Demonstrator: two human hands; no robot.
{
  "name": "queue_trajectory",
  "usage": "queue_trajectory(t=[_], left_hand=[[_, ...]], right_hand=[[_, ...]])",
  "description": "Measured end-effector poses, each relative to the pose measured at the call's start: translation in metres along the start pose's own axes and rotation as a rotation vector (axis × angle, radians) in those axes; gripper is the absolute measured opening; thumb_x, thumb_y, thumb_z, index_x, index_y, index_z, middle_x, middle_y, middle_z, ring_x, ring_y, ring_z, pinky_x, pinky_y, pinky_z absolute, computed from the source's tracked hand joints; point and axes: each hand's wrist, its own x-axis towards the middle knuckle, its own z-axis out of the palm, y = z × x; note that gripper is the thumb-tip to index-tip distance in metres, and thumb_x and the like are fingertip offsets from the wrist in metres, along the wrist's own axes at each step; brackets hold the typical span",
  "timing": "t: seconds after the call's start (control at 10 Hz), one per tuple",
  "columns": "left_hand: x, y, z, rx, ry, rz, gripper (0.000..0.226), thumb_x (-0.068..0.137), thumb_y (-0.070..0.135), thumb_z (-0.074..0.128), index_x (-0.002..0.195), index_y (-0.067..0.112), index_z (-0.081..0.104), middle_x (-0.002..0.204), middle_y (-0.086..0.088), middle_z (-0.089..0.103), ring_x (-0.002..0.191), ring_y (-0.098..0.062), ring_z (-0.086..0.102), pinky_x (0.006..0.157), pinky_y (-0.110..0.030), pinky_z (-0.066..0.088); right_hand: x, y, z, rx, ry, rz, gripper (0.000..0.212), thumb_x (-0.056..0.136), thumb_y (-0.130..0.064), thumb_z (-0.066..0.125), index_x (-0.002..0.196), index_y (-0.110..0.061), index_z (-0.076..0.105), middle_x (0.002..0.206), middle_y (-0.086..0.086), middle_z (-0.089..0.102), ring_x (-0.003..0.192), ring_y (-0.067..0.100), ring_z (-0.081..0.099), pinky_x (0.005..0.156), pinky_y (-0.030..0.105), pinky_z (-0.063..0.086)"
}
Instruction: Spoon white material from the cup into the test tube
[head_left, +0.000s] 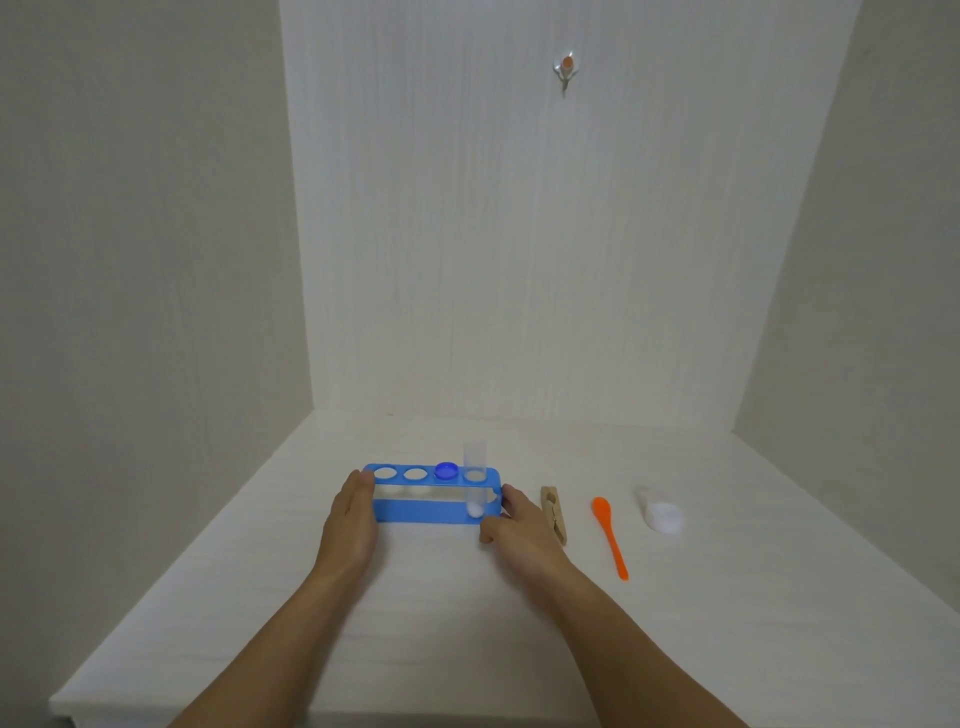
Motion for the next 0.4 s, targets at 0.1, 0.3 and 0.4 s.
queue_trajectory(t=[0.1,0.3,0.4], left_hand=[[0.000,0.002,-0.001,0.004,0.005,-0.005,0.051,0.096,0.048,0.025,0.137,0.020,0.041,0.143,-0.004,0.044,0.131,-0.021,0.039,0.115,-0.042,0.025],[-0.004,0.002,0.001,0.039,0.096,0.028,0.054,0.096,0.047,0.028,0.140,0.018,0.035,0.149,-0.002,0.035,0.136,-0.019,0.032,0.116,-0.039,0.021],[-0.010,0.012,0.008,0.076,0.242,0.217,0.043,0.096,0.038,0.035,0.134,0.018,0.042,0.143,-0.001,0.041,0.130,-0.017,0.037,0.107,-0.032,0.027]], right_hand=[[0.000,-0.001,0.002,-0.006,-0.006,-0.002,0.064,0.092,-0.018,0.052,0.152,-0.019,0.029,0.151,0.004,0.044,0.134,0.026,0.046,0.111,0.049,0.041],[0.002,0.002,-0.004,-0.037,0.006,0.017,0.073,0.090,-0.015,0.054,0.155,-0.020,0.021,0.159,0.001,0.032,0.140,0.022,0.039,0.112,0.041,0.039],[0.001,0.002,-0.015,-0.001,0.049,-0.034,0.071,0.090,-0.011,0.053,0.154,-0.020,0.024,0.159,0.000,0.030,0.142,0.017,0.036,0.107,0.032,0.036]])
